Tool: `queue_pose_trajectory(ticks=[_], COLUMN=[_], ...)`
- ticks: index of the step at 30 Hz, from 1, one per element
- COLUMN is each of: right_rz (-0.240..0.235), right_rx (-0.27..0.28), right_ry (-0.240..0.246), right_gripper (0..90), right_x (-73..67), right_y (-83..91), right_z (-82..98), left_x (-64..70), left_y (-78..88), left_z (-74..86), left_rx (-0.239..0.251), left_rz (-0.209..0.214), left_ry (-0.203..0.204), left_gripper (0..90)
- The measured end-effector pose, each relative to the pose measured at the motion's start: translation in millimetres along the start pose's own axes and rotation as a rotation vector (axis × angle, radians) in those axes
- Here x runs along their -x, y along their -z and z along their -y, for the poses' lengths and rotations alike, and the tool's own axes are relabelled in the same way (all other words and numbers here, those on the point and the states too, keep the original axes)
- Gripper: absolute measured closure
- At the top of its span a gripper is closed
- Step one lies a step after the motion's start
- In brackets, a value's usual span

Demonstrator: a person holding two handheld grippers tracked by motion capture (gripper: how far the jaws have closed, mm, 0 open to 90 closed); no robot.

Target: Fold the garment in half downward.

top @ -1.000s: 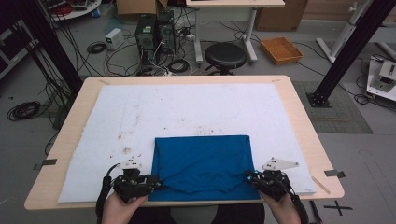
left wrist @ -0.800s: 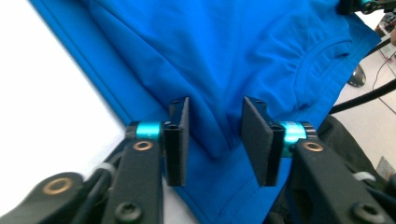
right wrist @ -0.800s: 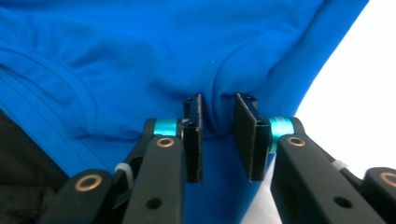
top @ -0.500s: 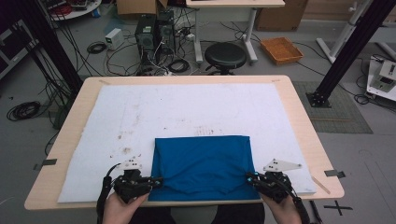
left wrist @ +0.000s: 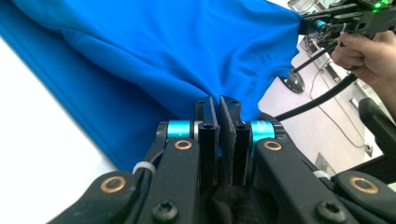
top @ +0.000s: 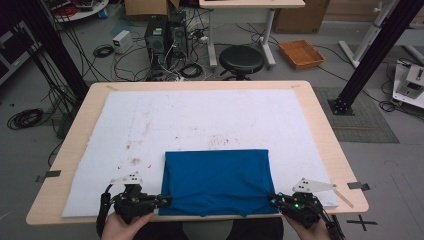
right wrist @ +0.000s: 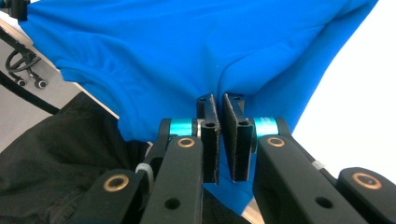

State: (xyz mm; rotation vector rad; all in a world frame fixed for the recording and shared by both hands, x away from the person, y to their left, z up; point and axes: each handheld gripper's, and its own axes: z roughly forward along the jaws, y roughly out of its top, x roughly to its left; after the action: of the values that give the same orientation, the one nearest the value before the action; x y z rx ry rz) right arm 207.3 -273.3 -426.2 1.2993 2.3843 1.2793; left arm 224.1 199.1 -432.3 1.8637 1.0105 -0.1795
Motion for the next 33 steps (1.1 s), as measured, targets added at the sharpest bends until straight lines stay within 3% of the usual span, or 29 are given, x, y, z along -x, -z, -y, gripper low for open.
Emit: queue_pose_trajectory(ticks=[5,10,14,16,20,24,29,33], right_rz=[-0.018,-0.027,-0.022,-0.007,0.028,0.06,0.135,0.186], right_rx=[0.003,0.008,-0.008,-0.021,-0.015,0.036,0.108,0.134], right_ry=[-0.031,-0.038,-0.035,-0.019,0.011,0.057,0.051,0.037], right_gripper=[85.8,85.7,85.6,85.5,80.5,63.7,55.6,54.2], right_x=[4.7,5.5,6.6,6.9,8.4,10.4,21.9,39.5], right_y=[-0.1,2.3,-2.1,-5.7,-10.9,-9.6,-5.6,-19.3], right_z=[0.4,-1.1,1.9,3.1,2.1,-2.9,-21.2,-46.9], left_x=[-7.7,-12.7,-16.8,-17.6,-17.4,-15.0,-13.4,-25.7], left_y=[3.6,7.1,-0.4,-6.4,-10.5,-5.4,0.7,-7.0], left_z=[-0.9,0.2,5.3,7.1,4.2,-4.2,-23.0,-47.5], left_rx=[0.044,0.04,-0.011,-0.041,-0.026,0.034,0.112,0.15], left_rz=[0.073,0.074,0.041,-0.001,-0.094,-0.189,-0.315,-0.384], left_ry=[0.064,0.079,0.073,0.049,-0.005,-0.067,-0.163,-0.218], left_gripper=[85.7,85.7,85.2,84.0,70.4,57.9,51.5,47.5])
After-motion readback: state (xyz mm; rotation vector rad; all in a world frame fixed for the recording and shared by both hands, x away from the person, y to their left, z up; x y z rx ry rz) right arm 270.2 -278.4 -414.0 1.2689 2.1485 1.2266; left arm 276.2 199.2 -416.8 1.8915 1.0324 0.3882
